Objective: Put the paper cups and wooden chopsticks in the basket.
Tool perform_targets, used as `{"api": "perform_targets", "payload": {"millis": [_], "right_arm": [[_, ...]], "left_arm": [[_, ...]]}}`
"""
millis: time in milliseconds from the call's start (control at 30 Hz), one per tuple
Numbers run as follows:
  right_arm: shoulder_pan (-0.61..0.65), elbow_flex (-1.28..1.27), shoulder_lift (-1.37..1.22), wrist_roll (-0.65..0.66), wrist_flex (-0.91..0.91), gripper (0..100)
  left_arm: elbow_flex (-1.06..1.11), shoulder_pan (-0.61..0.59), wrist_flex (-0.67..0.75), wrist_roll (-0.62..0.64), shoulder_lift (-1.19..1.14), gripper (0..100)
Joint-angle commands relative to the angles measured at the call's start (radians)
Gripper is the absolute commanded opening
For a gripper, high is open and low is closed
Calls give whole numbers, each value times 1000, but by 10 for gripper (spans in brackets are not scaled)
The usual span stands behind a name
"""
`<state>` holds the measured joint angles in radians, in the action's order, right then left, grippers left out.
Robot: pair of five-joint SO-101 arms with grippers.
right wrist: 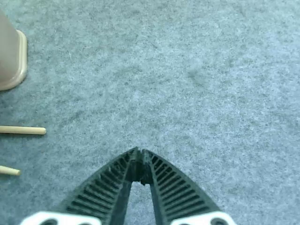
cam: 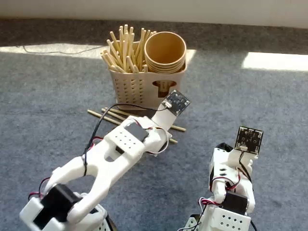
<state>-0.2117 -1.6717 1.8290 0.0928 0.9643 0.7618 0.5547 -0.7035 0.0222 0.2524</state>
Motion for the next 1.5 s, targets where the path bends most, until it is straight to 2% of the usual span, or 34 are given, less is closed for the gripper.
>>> {"api": "perform_targets", "payload": {"millis": [0,233,667,800,1167,1367,1467], "right_arm": [[-10,-137,8,-2,-27,5],[-10,-137,8,-2,-27,5],[-10,-137,8,-2,-25,5],[-10,-137,8,-2,1,5],[-7,-137,8,3,12,6],[-7,-136,8,180,12,6],[-4,-108,8,212,10,6]], "left_arm": [[38,1,-5,-9,179,5],[194,-58,-5,-9,539,5],[487,-481,-6,-9,1038,5],[568,-575,-6,-9,1159,5],[791,-707,-8,-9,1437,5],[903,-779,-5,-9,1587,5],[915,-791,-5,-83,1575,5]]}}
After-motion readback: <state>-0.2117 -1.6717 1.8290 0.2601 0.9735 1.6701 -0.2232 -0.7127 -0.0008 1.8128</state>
